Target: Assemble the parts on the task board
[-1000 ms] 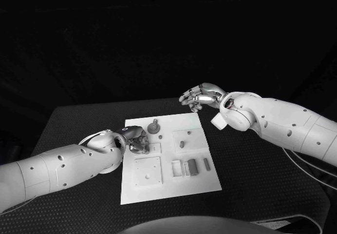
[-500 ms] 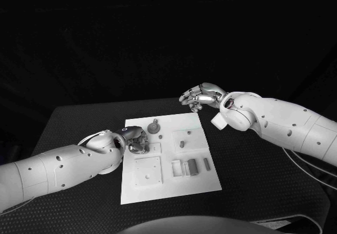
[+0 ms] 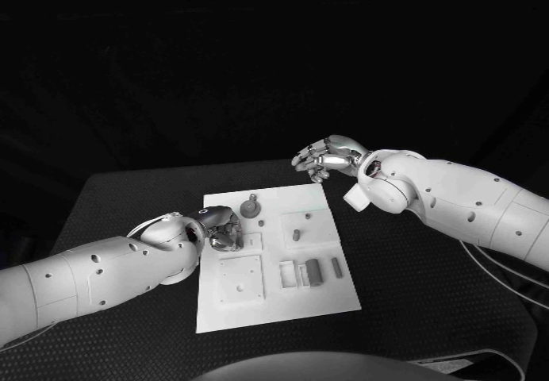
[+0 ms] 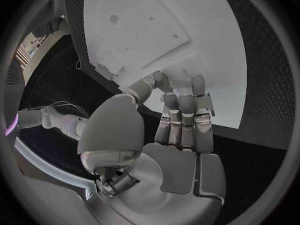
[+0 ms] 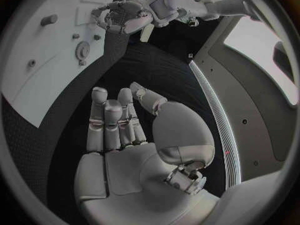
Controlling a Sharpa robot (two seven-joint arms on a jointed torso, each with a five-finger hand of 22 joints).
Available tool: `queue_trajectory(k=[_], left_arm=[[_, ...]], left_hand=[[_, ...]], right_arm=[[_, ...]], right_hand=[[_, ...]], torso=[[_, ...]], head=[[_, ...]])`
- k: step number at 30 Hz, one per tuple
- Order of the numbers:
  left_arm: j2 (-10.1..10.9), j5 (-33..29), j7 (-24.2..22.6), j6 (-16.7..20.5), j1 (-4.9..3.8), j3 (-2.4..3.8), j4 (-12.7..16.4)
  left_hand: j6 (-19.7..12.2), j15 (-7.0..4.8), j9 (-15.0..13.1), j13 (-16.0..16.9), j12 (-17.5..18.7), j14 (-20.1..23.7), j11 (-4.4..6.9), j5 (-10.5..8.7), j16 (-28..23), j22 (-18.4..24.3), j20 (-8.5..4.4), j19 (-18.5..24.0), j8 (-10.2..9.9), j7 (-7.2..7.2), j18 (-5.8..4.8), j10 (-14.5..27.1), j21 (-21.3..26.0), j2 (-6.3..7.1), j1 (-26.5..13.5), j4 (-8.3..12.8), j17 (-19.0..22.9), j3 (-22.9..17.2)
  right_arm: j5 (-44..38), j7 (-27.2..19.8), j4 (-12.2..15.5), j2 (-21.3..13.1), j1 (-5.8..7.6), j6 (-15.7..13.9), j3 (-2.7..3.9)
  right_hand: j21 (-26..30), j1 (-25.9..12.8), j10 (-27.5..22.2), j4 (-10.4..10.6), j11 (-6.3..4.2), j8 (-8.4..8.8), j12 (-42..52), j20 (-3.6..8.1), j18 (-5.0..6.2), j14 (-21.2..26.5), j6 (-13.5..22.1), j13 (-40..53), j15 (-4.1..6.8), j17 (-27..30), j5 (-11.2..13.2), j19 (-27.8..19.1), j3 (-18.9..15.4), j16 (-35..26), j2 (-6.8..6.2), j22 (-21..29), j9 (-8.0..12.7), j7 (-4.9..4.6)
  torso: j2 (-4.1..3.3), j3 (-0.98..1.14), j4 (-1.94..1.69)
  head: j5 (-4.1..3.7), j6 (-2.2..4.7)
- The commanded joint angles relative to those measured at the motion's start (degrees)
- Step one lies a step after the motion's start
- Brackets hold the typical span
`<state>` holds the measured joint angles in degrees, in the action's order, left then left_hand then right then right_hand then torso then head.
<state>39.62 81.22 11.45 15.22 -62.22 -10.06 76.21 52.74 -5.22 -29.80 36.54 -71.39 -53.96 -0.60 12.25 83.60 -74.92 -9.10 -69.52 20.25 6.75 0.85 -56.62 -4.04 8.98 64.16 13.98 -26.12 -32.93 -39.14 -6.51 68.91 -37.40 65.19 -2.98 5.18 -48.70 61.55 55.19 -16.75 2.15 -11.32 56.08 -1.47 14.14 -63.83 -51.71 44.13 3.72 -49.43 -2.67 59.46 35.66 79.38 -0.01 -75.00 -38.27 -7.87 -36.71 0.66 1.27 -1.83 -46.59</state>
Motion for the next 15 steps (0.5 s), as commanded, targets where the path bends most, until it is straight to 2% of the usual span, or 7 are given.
queue_trajectory(k=[1, 7, 13, 15], left_arm=[[-0.1, -0.7, 0.0, -0.1, -0.01, 0.04, 0.1], [-0.2, 0.2, 0.0, 0.6, -0.01, 0.04, 0.0], [-0.5, 2.0, 0.2, 1.7, -0.01, 0.04, -0.1], [-0.6, 2.2, 0.4, 1.9, -0.01, 0.04, -0.2]], left_hand=[[0.8, -0.27, -0.3, 0.1, 0.3, -0.3, 0.28, -0.19, -0.2, -0.1, -0.04, -0.6, 0.6, -0.05, -0.85, -0.3, 0.1, -0.22, -0.1, -0.1, -0.1, -0.2], [1.8, -0.70, -0.7, 0.0, 0.3, -0.6, 0.79, -1.19, -0.2, -0.3, -0.18, -0.8, 1.7, -0.59, -0.85, -0.6, 0.1, -0.67, -0.6, -0.6, -0.1, -0.3], [3.2, -1.27, -1.2, 0.0, 0.4, -1.1, 1.46, -1.00, -0.1, -0.5, -0.44, -1.3, 2.9, -1.28, -0.85, -1.3, 0.0, -1.44, -0.4, -0.5, -0.2, -0.6], [3.6, -1.43, -1.4, -0.1, 0.5, -1.3, 1.62, -0.38, -0.2, -0.5, -0.52, -1.5, 3.0, -1.43, -0.85, -1.5, 0.0, -1.69, -0.2, -0.4, -0.1, -0.8]], right_arm=[[0.0, -0.6, 0.1, 0.0, -0.05, 0.7, 0.03], [0.0, -0.6, 0.1, 0.0, -0.06, 0.7, 0.03], [0.0, -0.6, 0.1, 0.0, -0.07, 0.7, 0.03], [0.0, -0.6, 0.1, 0.0, -0.07, 0.7, 0.03]], right_hand=[[0.2, -0.6, 0.1, 0.0, -0.10, 0.27, 0.3, 0.03, 0.86, 0.1, 0.0, 0.0, 0.43, 0.1, -0.2, 0.4, -0.1, -0.2, -0.09, -0.7, 0.1, -0.56], [0.2, -0.6, 0.1, 0.0, -0.10, 0.27, 0.3, 0.03, 0.86, 0.1, 0.0, -0.1, 0.43, 0.1, -0.2, 0.4, -0.1, -0.2, -0.09, -0.7, 0.1, -0.56], [0.2, -0.6, 0.1, 0.0, -0.10, 0.27, 0.3, 0.03, 0.86, 0.1, 0.0, -0.1, 0.43, 0.1, -0.2, 0.4, -0.1, -0.2, -0.09, -0.7, 0.1, -0.56], [0.2, -0.6, 0.1, 0.0, -0.10, 0.27, 0.3, 0.03, 0.86, 0.1, 0.0, -0.1, 0.43, 0.1, -0.2, 0.4, -0.1, -0.2, -0.11, -0.7, 0.1, -0.56]], torso=[[-0.02, 0.00, -0.01], [-0.04, 0.01, 0.02], [-0.03, 0.05, 0.02], [-0.03, 0.05, 0.02]], head=[[-0.01, 0.02], [-0.01, 0.01], [0.00, 0.04], [0.00, 0.04]])
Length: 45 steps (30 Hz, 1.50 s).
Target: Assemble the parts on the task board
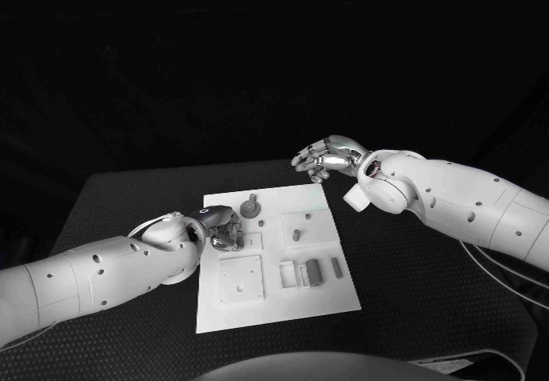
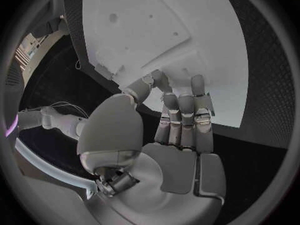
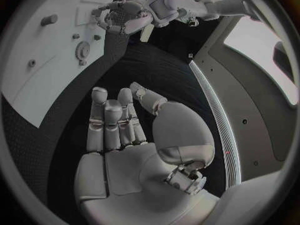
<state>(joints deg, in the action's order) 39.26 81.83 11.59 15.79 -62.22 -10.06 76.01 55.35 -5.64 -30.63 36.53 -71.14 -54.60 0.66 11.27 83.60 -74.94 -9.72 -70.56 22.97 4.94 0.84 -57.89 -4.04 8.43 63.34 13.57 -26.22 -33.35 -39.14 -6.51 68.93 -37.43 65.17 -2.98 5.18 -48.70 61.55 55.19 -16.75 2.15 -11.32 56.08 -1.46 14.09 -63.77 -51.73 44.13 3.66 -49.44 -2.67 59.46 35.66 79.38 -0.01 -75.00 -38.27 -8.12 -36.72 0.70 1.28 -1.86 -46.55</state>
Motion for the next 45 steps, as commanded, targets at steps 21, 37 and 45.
queue_trajectory(k=[21, 37, 45], left_arm=[[-0.9, 4.0, 3.3, -0.5, -0.01, 0.03, -0.1], [-1.2, 4.1, 4.0, -1.4, -0.01, 0.03, 0.0], [-1.2, 4.0, 4.1, -0.9, -0.01, 0.03, 0.1]], left_hand=[[1.7, -1.35, -1.3, -0.2, 0.8, -1.4, 0.64, 2.40, -0.6, -0.4, -0.08, -1.1, 0.3, 0.10, -0.84, -1.1, 0.1, -1.61, 0.4, 0.4, 0.0, -0.7], [1.9, -1.48, -1.8, -0.1, 1.1, -1.8, 0.83, 0.18, -0.9, -0.3, -0.14, -1.4, -0.1, -0.11, -0.84, -1.5, 0.1, -0.15, -1.6, -1.3, -0.1, 0.1], [2.3, -1.65, -2.2, 0.0, 1.3, -2.0, 1.03, -1.92, -1.0, -0.2, -0.26, -1.6, 0.0, -0.32, -0.84, -1.8, 0.1, 0.53, -2.1, -2.4, -0.2, 0.1]], right_arm=[[0.0, -0.6, 0.0, 0.0, -0.08, 0.7, 0.03], [0.1, -0.6, 0.0, 0.0, -0.11, 0.8, 0.03], [0.1, -0.6, 0.0, 0.0, -0.12, 0.8, 0.03]], right_hand=[[0.2, -0.8, 0.1, 0.0, -0.09, 0.27, 0.4, 0.00, 0.91, 0.1, 0.0, -0.1, 0.48, 0.1, -0.2, 0.4, -0.2, -0.2, -0.18, -0.7, 0.1, -0.32], [0.3, -0.9, 0.1, 0.0, -0.09, 0.28, 0.4, -0.01, 0.91, 0.1, 0.0, -0.1, 0.48, 0.1, -0.2, 0.4, -0.2, -0.2, -0.23, -0.7, 0.1, -0.33], [0.3, -0.9, 0.1, 0.0, -0.09, 0.28, 0.4, -0.01, 0.91, 0.1, 0.0, -0.1, 0.47, 0.1, -0.2, 0.4, -0.2, -0.2, -0.24, -0.7, 0.1, -0.33]], torso=[[0.00, 0.06, 0.03], [-0.01, 0.03, 0.00], [0.01, 0.01, 0.02]], head=[[0.01, -0.06], [-0.10, -0.23], [-0.08, -0.25]])
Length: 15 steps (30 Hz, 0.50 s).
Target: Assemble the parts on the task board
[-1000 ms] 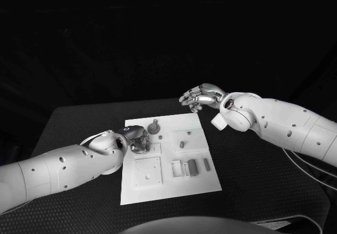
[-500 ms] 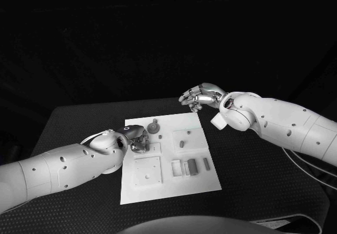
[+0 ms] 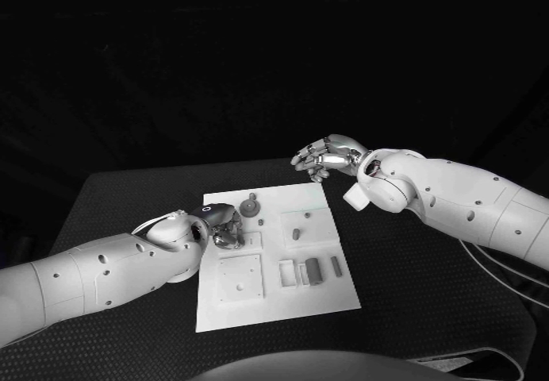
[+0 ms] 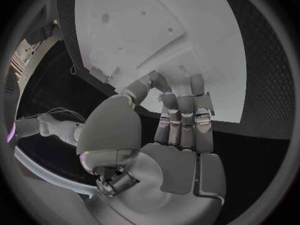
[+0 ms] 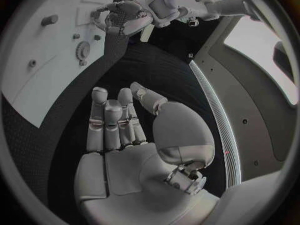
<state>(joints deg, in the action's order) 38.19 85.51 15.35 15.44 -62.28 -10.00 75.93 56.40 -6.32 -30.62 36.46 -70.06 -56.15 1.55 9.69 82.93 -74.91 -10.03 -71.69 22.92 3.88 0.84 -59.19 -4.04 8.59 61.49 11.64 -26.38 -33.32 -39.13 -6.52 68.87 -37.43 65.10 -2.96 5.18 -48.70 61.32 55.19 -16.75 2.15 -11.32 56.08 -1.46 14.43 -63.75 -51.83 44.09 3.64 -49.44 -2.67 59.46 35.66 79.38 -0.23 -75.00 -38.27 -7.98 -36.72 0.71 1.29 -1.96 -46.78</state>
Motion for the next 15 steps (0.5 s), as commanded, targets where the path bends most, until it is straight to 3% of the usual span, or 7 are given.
queue_trajectory(k=[1, 15], left_arm=[[-0.2, 0.4, 0.4, -0.5, 0.05, -0.03, 0.1], [0.1, 0.5, 0.6, 0.3, 0.05, -0.02, 0.2]], left_hand=[[1.3, -0.98, -2.3, 0.1, 0.2, -0.5, 0.15, -0.36, -0.3, -0.3, 0.04, -0.5, 0.0, 0.72, -0.84, -0.5, 0.1, 0.42, -0.2, -0.5, -0.1, 0.0], [1.7, -1.14, -2.6, 0.2, 0.3, -0.7, 0.35, -0.28, -0.3, -0.2, -0.10, -0.6, 0.1, 0.51, -0.84, -0.7, 0.1, 0.27, 0.5, -0.4, -0.2, -0.2]], right_arm=[[0.1, -0.6, 0.0, 0.0, -0.05, 0.8, 0.03], [0.1, -0.6, 0.0, 0.0, -0.05, 0.8, 0.03]], right_hand=[[0.3, -0.7, 0.0, 0.0, -0.09, 0.28, 0.4, -0.01, 0.57, 0.0, 0.1, -0.1, 0.50, 0.1, -0.2, 0.4, -0.2, -0.2, -0.02, -0.7, 0.1, -0.46], [0.3, -0.7, 0.0, 0.0, -0.09, 0.29, 0.4, -0.01, 0.57, 0.0, 0.1, -0.1, 0.50, 0.1, -0.2, 0.4, -0.3, -0.2, -0.02, -0.7, 0.1, -0.46]], torso=[[0.01, 0.00, 0.00], [-0.01, -0.03, -0.02]], head=[[0.02, -0.04], [0.07, 0.07]])
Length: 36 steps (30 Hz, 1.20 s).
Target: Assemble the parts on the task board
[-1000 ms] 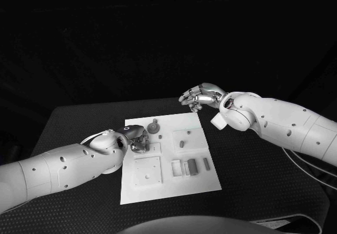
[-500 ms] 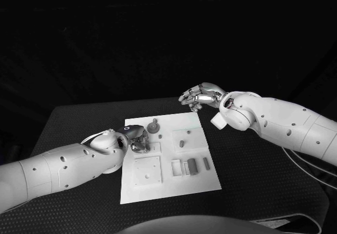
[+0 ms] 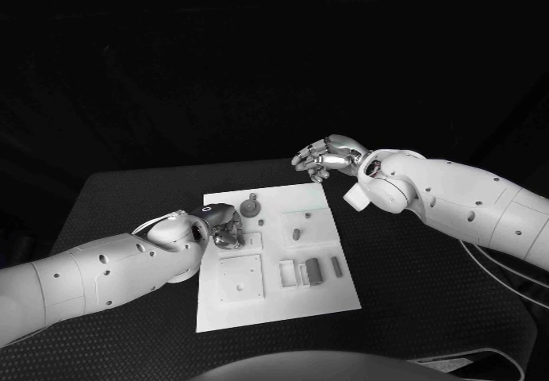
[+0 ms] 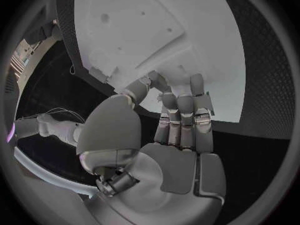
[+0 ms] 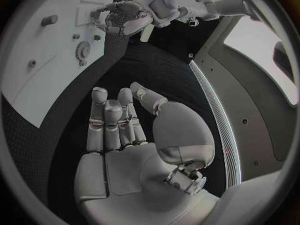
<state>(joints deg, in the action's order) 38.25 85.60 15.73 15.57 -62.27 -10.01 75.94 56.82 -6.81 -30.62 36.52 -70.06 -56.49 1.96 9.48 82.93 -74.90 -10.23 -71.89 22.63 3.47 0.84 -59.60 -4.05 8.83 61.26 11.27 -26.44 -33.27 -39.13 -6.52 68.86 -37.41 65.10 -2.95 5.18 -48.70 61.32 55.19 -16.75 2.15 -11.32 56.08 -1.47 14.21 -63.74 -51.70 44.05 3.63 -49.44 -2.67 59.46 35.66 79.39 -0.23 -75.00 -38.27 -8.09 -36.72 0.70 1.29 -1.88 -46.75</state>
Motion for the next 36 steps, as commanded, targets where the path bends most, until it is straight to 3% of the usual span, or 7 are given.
queue_trajectory(k=[1, 19, 36], left_arm=[[0.1, 0.5, 0.2, 0.3, 0.04, -0.01, 0.3], [1.1, 1.1, 0.7, 0.1, 0.01, 0.12, 0.8], [0.0, 2.1, 2.2, -2.8, -0.02, 0.21, 0.4]], left_hand=[[1.3, -0.64, -2.6, 0.1, 0.3, -0.3, -0.05, -0.06, -0.3, -0.3, 0.11, -0.4, 0.4, 0.93, -0.84, -0.3, 0.1, 0.02, 0.7, 0.0, -0.1, -0.3], [1.3, -0.68, -2.7, 0.1, 0.4, -0.4, -0.02, 0.14, -0.4, -0.2, 0.11, -0.4, 0.4, 0.90, -0.84, -0.3, 0.2, -0.08, 1.0, 0.1, -0.1, -0.4], [1.3, -0.69, -2.7, 0.1, 0.4, -0.4, -0.02, 0.21, -0.5, -0.2, 0.14, -0.4, 0.3, 0.90, -0.84, -0.3, 0.2, -0.24, 1.2, 0.2, -0.1, -0.4]], right_arm=[[0.1, -0.6, 0.0, 0.0, -0.04, 0.8, 0.03], [0.1, -0.6, 0.0, 0.0, -0.04, 0.8, 0.02], [0.2, -0.6, -0.1, 0.1, -0.05, 0.9, 0.02]], right_hand=[[0.3, -0.7, 0.0, 0.0, -0.09, 0.29, 0.4, -0.01, 0.79, 0.0, 0.0, -0.1, 0.50, 0.1, -0.2, 0.4, -0.3, -0.2, -0.02, -0.7, 0.1, -0.35], [0.3, -0.8, 0.0, 0.0, -0.09, 0.30, 0.4, -0.02, 0.79, 0.0, 0.0, -0.1, 0.50, 0.1, -0.2, 0.4, -0.3, -0.3, -0.03, -0.7, 0.1, -0.36], [0.3, -0.9, 0.0, 0.1, -0.09, 0.30, 0.4, -0.03, 0.79, 0.0, 0.0, -0.1, 0.50, 0.1, -0.2, 0.5, -0.3, -0.3, -0.05, -0.7, 0.1, -0.36]], torso=[[-0.01, -0.02, -0.02], [0.01, 0.03, 0.00], [-0.02, -0.01, 0.03]], head=[[-0.01, 0.05], [-0.02, 0.01], [-0.17, -0.07]])
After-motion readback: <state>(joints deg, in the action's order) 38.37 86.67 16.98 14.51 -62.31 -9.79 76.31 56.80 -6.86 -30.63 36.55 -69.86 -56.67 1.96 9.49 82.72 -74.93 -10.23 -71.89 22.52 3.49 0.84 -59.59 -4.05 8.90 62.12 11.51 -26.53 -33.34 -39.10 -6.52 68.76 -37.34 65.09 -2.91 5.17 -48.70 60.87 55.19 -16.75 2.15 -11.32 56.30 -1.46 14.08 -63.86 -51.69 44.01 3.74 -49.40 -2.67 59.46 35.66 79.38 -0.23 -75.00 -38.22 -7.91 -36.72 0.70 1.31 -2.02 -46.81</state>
